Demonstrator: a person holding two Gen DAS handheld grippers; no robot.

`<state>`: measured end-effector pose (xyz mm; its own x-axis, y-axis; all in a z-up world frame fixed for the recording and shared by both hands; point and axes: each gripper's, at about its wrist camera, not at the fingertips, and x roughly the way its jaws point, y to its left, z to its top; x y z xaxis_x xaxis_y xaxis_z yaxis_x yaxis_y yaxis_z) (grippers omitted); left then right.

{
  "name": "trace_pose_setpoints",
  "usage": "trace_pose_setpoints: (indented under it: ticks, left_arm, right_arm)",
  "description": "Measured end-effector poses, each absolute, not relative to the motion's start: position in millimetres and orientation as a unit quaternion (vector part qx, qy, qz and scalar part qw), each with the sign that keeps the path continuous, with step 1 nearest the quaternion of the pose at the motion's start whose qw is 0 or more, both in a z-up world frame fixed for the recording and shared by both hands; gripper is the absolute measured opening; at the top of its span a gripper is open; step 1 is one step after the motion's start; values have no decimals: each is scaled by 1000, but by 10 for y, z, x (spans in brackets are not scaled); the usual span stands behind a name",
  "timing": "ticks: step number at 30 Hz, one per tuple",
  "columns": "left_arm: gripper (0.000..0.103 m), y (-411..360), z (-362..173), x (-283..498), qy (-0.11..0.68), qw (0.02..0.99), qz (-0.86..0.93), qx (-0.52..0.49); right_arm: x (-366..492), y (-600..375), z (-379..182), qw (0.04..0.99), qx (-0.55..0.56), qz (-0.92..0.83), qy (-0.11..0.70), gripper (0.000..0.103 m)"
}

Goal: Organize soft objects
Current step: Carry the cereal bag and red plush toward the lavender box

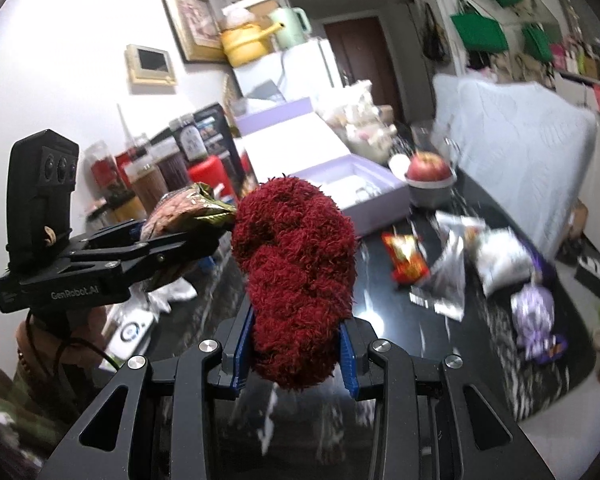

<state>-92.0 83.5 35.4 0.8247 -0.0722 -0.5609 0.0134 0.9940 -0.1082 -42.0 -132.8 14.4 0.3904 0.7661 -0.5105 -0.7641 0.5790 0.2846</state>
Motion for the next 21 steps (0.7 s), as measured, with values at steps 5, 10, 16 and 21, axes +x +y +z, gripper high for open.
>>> trace_pose_setpoints:
  ticks: [5, 10, 16, 21]
  left_arm:
    - [70, 921, 598, -835, 267, 963, -9, -35]
    - [70, 1015, 806, -714, 244, 970, 7, -21]
    - [70, 1138, 995, -537, 224, 974, 22, -12]
    - [70, 1258, 1138, -318, 208, 977, 35, -7]
  right_arm:
    - [-284, -1219, 361, 834, 7, 474, 282, 35]
    - [-143, -1085, 567, 839, 2, 480, 255, 35]
    - [60, -951, 809, 845, 1, 483, 228, 35]
    - [258, -795, 999, 856, -10, 478, 197, 35]
